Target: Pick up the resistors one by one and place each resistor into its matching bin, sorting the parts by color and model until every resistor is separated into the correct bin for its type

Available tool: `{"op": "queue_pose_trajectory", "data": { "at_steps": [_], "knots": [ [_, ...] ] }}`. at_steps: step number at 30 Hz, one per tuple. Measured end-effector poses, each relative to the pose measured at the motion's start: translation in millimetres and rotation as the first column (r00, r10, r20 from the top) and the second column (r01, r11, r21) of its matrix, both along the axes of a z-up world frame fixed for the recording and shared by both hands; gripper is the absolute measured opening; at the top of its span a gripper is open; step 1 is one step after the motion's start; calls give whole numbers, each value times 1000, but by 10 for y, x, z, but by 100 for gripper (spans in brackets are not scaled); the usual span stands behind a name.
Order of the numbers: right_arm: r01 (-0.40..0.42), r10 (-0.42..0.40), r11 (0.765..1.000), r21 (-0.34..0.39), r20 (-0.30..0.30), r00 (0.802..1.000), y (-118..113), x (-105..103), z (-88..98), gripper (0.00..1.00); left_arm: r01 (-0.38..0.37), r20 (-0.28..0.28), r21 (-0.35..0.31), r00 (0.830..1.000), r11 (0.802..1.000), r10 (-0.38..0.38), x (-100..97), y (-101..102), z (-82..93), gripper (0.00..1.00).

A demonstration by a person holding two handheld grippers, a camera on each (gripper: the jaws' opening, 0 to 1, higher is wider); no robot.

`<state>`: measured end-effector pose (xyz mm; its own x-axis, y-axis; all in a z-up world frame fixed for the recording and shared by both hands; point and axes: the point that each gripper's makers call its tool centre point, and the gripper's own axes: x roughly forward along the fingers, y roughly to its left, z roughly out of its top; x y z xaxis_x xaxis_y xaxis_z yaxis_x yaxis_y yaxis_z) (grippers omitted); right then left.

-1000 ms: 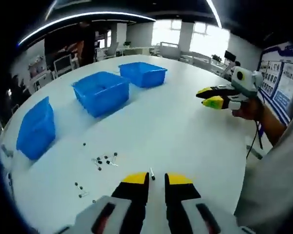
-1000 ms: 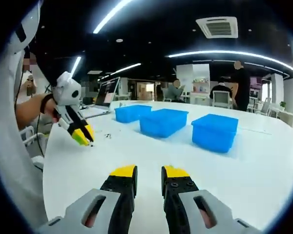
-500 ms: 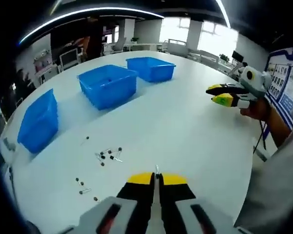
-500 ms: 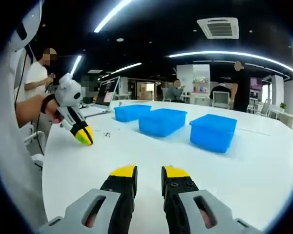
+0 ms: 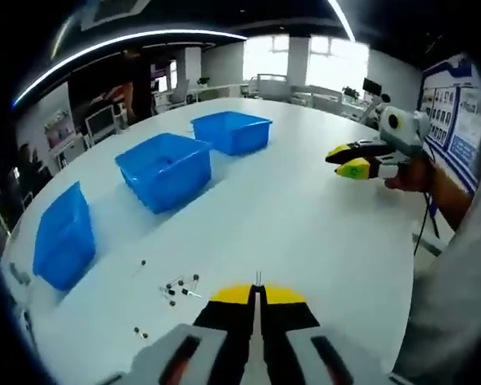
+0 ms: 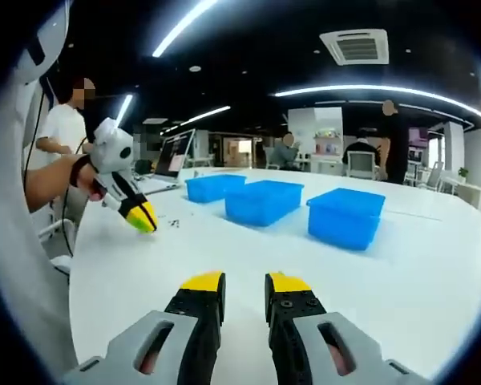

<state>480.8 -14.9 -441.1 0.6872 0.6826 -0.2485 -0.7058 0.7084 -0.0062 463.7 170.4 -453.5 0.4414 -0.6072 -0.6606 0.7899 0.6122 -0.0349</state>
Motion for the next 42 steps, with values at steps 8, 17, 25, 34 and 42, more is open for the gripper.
{"op": "queue_pose_trajectory", "data": {
  "at_steps": [8, 17, 25, 34, 42],
  "knots": [
    [50, -50, 999, -4, 8, 999, -235, -25, 37, 22, 162, 125, -108, 981, 981, -148, 390, -636, 369, 6],
    [93, -93, 996, 2, 10, 996, -407, -109, 104, 22, 235, 162, -232, 966, 944, -200, 985, -1408, 562, 6],
    [104, -104, 994, 16, -1, 995, -451, -238, 95, 22, 168, 154, -358, 981, 918, -119, 1688, -1861, 750, 6],
    [156, -155, 987, 45, -14, 988, -497, -338, 100, 22, -10, 62, -447, 997, 895, 42, 2223, -1994, 767, 6],
    [161, -161, 986, 44, -11, 987, -471, -356, 70, 22, -96, 20, -439, 993, 893, 117, 2219, -1910, 753, 24]
  ]
}}
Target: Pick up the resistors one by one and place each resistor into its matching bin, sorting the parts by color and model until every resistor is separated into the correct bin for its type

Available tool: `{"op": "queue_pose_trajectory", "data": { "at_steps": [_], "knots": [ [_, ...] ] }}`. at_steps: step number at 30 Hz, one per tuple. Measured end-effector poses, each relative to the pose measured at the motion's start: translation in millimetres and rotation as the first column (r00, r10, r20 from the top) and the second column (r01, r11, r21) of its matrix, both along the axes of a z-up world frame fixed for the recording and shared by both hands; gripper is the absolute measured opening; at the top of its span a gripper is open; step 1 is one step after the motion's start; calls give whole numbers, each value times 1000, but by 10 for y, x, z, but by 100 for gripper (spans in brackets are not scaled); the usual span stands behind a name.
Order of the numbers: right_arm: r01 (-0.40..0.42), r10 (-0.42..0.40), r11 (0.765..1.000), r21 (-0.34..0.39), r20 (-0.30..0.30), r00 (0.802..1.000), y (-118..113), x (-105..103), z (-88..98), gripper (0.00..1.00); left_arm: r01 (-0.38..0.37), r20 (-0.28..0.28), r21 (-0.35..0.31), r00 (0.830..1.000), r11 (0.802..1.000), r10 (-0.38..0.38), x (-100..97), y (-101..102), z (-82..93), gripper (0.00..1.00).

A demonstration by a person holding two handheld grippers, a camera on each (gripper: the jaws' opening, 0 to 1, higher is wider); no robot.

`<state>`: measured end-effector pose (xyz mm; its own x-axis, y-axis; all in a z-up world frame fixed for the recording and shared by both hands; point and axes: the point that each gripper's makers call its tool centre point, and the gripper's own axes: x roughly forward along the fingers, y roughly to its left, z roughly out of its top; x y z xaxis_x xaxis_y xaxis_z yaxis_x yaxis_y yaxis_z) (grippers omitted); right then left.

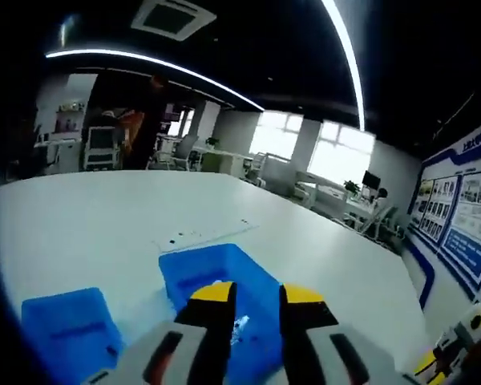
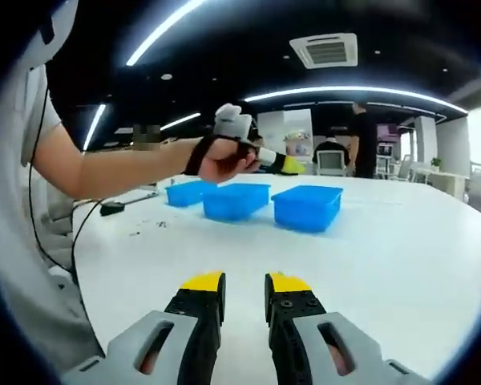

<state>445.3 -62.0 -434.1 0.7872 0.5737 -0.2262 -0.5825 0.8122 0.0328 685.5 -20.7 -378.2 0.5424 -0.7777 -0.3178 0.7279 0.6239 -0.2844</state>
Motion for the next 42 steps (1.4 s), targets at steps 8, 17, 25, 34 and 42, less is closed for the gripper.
{"op": "queue_pose_trajectory", "data": {
  "at_steps": [8, 17, 25, 34, 42],
  "knots": [
    [-37, 37, 999, -4, 4, 999, 120, -22, 4, 22, -6, 90, -8, 996, 1000, 6, -108, 155, 292, 23],
    [-30, 30, 1000, 6, -11, 999, 184, 22, -66, 22, 47, 143, 16, 989, 999, -48, -536, 490, 511, 21],
    [-92, 92, 996, 7, -11, 996, 447, 91, -53, 22, 69, 170, 191, 980, 979, -103, -760, 1389, 277, 21],
    [-114, 114, 993, -24, -11, 993, 532, 92, -41, 22, 269, 191, 554, 880, 788, -435, -1427, 2012, 74, 18],
    [-115, 114, 993, -21, -45, 992, 602, 52, -158, 22, 471, -259, 571, 880, 672, -398, -2132, 2318, -731, 14]
  ]
}}
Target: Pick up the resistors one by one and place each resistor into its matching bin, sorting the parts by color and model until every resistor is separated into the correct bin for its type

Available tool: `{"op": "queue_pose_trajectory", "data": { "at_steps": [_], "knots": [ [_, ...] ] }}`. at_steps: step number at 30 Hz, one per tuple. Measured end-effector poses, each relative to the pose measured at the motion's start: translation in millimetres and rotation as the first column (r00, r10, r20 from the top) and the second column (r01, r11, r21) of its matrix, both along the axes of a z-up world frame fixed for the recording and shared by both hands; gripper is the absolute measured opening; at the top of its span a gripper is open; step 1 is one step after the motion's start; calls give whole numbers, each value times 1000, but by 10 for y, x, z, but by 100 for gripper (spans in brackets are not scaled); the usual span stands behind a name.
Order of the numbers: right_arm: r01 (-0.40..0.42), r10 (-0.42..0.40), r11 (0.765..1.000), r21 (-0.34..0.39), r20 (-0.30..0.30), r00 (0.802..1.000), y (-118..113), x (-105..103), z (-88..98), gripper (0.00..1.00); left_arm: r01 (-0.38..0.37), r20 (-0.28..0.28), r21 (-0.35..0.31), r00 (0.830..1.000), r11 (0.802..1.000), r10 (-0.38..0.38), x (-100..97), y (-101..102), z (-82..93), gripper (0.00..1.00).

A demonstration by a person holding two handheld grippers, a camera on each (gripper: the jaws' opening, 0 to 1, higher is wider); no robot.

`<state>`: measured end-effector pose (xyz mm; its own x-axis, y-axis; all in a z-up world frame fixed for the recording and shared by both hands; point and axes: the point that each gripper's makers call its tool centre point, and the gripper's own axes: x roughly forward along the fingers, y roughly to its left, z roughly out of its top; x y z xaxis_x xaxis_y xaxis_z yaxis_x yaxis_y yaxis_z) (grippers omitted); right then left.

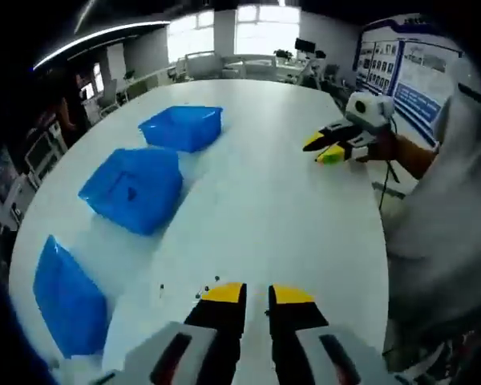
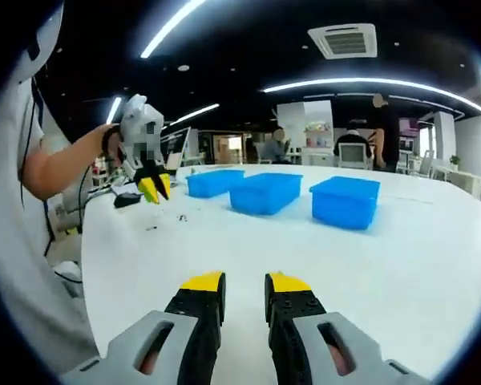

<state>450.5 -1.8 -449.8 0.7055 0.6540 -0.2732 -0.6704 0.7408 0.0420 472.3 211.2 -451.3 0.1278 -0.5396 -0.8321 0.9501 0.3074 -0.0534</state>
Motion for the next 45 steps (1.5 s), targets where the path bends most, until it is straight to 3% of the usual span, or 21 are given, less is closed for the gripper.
{"op": "queue_pose_trajectory", "data": {
  "at_steps": [4, 6, 8, 9, 11, 12, 13, 17, 18, 20, 22, 26, 30, 36, 37, 45],
  "knots": [
    [-11, 11, 1000, -4, 1, 1000, 30, 14, 9, 22, -52, 53, 27, 997, 998, 51, 157, 79, -87, 15],
    [-17, 17, 1000, -10, 5, 1000, 35, 25, 23, 22, 7, 125, 76, 992, 997, -16, 246, 130, -89, 13],
    [-21, 21, 1000, -14, 15, 1000, 35, 30, 50, 22, 38, 150, 117, 987, 992, -55, 272, 165, -97, 9],
    [-23, 23, 1000, -16, 20, 1000, 34, 32, 64, 22, 123, 192, 190, 968, 974, -160, 302, 195, -104, 9],
    [-17, 18, 1000, -12, 21, 1000, 17, 40, 77, 22, 256, 221, 253, 924, 933, -313, 285, 173, -121, 9],
    [-13, 14, 1000, -11, 20, 1000, 6, 43, 78, 22, 345, 241, 285, 877, 894, -415, 276, 135, -131, 10],
    [-10, 11, 1000, -10, 19, 1000, -7, 44, 79, 22, 404, 243, 304, 843, 863, -480, 263, 116, -151, 10],
    [-11, 12, 1000, -9, 17, 1000, -32, 17, 96, 22, 456, 213, 380, 803, 805, -556, 355, 146, -227, 10],
    [-10, 11, 1000, -13, 19, 1000, -43, 9, 99, 22, 467, 198, 417, 791, 780, -579, 392, 175, -245, 10],
    [-3, 3, 1000, -14, 19, 1000, -68, 3, 99, 22, 476, 168, 461, 782, 749, -601, 420, 220, -259, 10],
    [8, -8, 1000, -11, 16, 1000, -98, 2, 92, 22, 489, 157, 468, 774, 736, -613, 419, 201, -256, 9],
    [24, -24, 1000, -9, 9, 1000, -139, 4, 73, 22, 547, 117, 411, 762, 729, -637, 295, 95, -262, 10],
    [24, -24, 1000, -15, 10, 1000, -154, 0, 74, 22, 561, 106, 419, 751, 714, -652, 288, 80, -266, 9],
    [18, -18, 1000, -14, 5, 1000, -152, 15, 56, 22, 575, 88, 402, 750, 712, -655, 294, 38, -286, 9],
    [17, -17, 1000, -16, 5, 1000, -147, 18, 53, 22, 581, 75, 412, 746, 702, -661, 292, 52, -302, 8],
    [-1, 1, 1000, -21, 5, 1000, -112, -9, 68, 22, 601, 44, 418, 736, 682, -676, 306, 18, -304, 6]
  ]
}}
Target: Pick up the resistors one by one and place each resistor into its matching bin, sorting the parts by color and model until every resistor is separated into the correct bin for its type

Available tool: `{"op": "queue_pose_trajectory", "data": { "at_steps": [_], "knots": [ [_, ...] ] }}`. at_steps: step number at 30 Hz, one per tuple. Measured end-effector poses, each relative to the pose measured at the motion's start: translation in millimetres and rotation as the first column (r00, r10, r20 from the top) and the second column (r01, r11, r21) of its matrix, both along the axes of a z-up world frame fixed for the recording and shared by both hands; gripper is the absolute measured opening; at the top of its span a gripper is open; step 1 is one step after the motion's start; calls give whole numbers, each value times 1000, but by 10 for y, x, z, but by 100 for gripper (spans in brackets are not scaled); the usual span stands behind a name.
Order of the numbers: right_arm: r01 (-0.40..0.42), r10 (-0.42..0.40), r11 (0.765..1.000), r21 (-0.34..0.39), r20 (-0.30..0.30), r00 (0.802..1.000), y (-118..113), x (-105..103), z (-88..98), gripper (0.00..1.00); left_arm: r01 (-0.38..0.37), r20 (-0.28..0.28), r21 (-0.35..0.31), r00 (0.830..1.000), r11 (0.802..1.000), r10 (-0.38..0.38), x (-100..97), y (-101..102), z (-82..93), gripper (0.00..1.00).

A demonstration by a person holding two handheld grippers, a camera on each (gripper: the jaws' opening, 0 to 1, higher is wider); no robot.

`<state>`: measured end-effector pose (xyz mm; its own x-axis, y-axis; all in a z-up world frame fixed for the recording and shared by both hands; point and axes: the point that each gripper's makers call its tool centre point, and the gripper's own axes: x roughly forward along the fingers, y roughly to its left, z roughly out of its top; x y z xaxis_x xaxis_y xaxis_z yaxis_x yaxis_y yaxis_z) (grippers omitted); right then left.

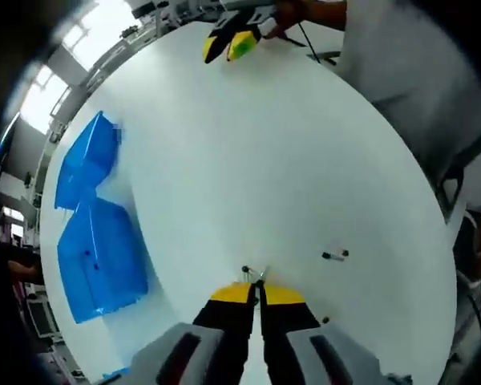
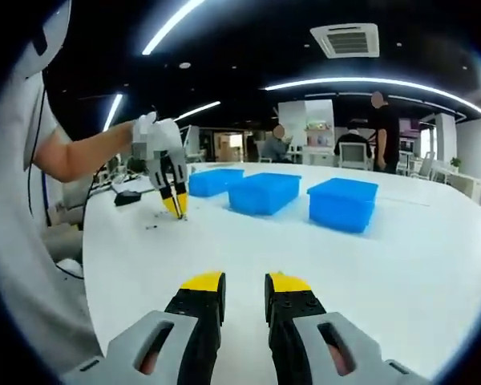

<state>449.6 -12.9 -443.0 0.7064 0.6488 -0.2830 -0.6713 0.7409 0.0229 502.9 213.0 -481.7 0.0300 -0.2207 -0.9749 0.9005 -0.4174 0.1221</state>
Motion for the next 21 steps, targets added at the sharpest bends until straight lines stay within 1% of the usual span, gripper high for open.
{"op": "queue_pose_trajectory", "data": {
  "at_steps": [2, 5, 6, 8, 10, 13, 15, 16, 17, 18, 19, 20, 21],
  "knots": [
    [-2, 2, 1000, -6, -2, 1000, -3, -9, -22, 22, 9, -9, 21, 1000, 1000, -8, -3, 1, -5, 6],
    [-4, 4, 1000, -7, -5, 1000, 2, -17, -49, 22, 4, -19, 32, 1000, 999, -3, 3, 7, -7, 5],
    [-2, 2, 1000, -3, -7, 1000, 6, -18, -52, 22, -4, -35, 35, 999, 999, 6, -13, 22, -15, 4],
    [0, 0, 1000, 2, -5, 1000, 6, -15, -45, 22, -28, -38, 6, 999, 1000, 29, 8, 16, -1, 4],
    [2, -2, 1000, 10, 0, 1000, -3, -12, -20, 22, -48, -65, -30, 997, 998, 46, -19, 22, 5, 4],
    [4, -4, 1000, 7, 7, 1000, -35, -8, -10, 22, -71, -72, -45, 995, 996, 68, -52, 78, 10, 4],
    [6, -6, 1000, 5, 7, 1000, -68, -3, -21, 22, -120, -77, -51, 990, 991, 116, -92, 94, 14, 5],
    [8, -8, 1000, 5, 4, 1000, -82, 0, -30, 22, -173, -85, -55, 982, 983, 168, -112, 97, 18, 8],
    [11, -11, 1000, 4, 2, 1000, -91, 4, -38, 22, -264, -108, -53, 960, 963, 258, -140, 95, 20, 10],
    [14, -14, 1000, 3, -1, 1000, -99, 7, -45, 22, -349, -130, -59, 931, 935, 340, -156, 71, 28, 11],
    [13, -13, 1000, 1, 1, 1000, -102, 7, -43, 22, -429, -154, -83, 897, 899, 414, -168, 32, 40, 11],
    [11, -11, 1000, 2, 5, 1000, -101, 4, -36, 22, -503, -179, -92, 858, 860, 482, -188, 26, 51, 12],
    [10, -10, 1000, 5, 9, 1000, -104, -1, -26, 22, -591, -212, -103, 799, 800, 563, -206, 8, 64, 12]
  ]
}}
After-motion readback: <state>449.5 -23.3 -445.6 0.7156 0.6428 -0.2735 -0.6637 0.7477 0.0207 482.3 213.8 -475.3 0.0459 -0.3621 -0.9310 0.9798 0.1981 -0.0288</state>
